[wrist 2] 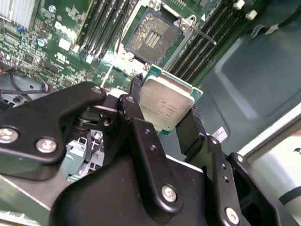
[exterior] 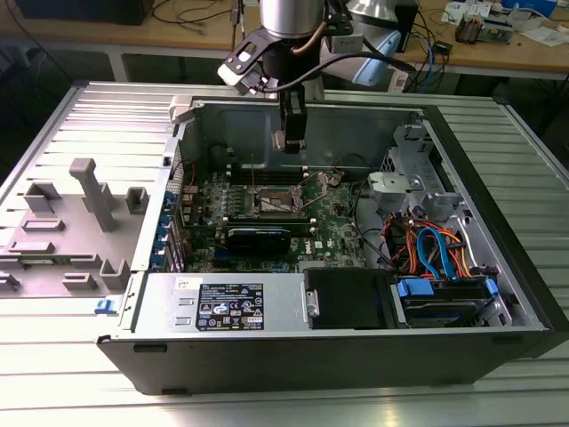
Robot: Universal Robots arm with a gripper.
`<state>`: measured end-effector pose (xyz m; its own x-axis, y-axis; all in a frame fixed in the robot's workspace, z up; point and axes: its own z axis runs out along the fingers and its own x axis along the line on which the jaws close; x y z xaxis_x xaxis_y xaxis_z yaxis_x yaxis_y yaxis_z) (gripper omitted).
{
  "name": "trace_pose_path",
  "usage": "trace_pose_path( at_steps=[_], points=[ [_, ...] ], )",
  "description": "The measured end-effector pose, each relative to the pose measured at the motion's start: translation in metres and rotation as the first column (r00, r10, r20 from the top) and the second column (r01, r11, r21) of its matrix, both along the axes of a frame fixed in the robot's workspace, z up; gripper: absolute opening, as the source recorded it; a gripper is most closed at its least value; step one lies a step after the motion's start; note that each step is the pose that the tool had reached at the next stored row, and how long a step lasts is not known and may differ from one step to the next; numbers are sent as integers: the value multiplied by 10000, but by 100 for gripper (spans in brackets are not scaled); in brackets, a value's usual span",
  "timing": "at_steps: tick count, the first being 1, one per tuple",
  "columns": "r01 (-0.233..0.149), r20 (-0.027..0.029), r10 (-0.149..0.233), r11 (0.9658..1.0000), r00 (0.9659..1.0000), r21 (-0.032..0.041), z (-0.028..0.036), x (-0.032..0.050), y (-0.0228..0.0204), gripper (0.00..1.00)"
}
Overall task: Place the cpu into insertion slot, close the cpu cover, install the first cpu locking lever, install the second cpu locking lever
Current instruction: 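Place the cpu into insertion slot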
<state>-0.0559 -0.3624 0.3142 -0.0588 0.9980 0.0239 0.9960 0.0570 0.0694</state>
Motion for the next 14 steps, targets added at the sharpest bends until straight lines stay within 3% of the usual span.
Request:
trace_pose_path(
  at_steps=[4,7,14],
  points=[
    [-8,-1,8,10000,10000,-1,-148,-13,-13,54],
    [-10,1,10,10000,10000,12,-196,-17,-14,54],
    [-8,-21,8,10000,10000,32,-200,-19,-14,54]
  ],
)
